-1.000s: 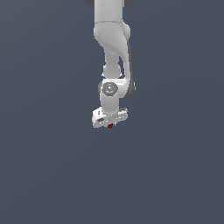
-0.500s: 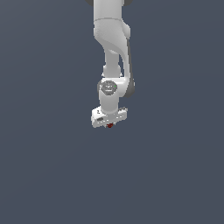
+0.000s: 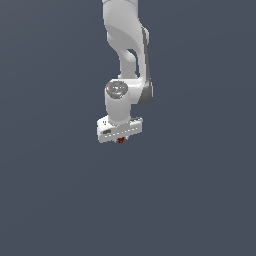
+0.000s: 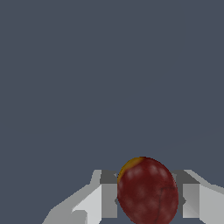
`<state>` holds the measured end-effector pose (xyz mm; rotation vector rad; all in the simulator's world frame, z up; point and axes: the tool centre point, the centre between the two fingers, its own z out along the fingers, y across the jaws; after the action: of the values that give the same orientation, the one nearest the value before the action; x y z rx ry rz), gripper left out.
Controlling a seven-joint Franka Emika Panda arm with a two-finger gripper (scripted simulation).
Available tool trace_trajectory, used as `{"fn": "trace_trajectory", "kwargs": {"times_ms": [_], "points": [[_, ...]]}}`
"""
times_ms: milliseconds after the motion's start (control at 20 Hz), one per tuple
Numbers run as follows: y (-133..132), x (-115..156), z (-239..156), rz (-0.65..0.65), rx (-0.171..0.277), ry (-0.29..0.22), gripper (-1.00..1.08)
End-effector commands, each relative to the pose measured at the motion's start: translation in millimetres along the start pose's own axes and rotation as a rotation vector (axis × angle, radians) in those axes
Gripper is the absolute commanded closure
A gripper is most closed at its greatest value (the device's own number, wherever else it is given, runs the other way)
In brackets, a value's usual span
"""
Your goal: Pick up the object and move it to a goal position.
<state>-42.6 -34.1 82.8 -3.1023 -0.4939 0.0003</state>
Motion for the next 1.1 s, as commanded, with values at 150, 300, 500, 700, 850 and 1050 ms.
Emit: {"fn": "trace_trajectory", "kwargs": {"times_ms": [150, 300, 500, 700, 850, 1050], "points": [[23, 10, -51, 0.0, 0.001, 0.001, 1.08], [36, 16, -81, 0.0, 0.001, 0.001, 1.08], [54, 25, -120, 0.0, 0.001, 0.001, 1.08], [70, 33, -154, 0.0, 0.001, 0.001, 1.08], [79, 38, -173, 0.0, 0.001, 0.001, 1.08], [89, 43, -193, 0.0, 0.0, 0.0, 1.08]]}}
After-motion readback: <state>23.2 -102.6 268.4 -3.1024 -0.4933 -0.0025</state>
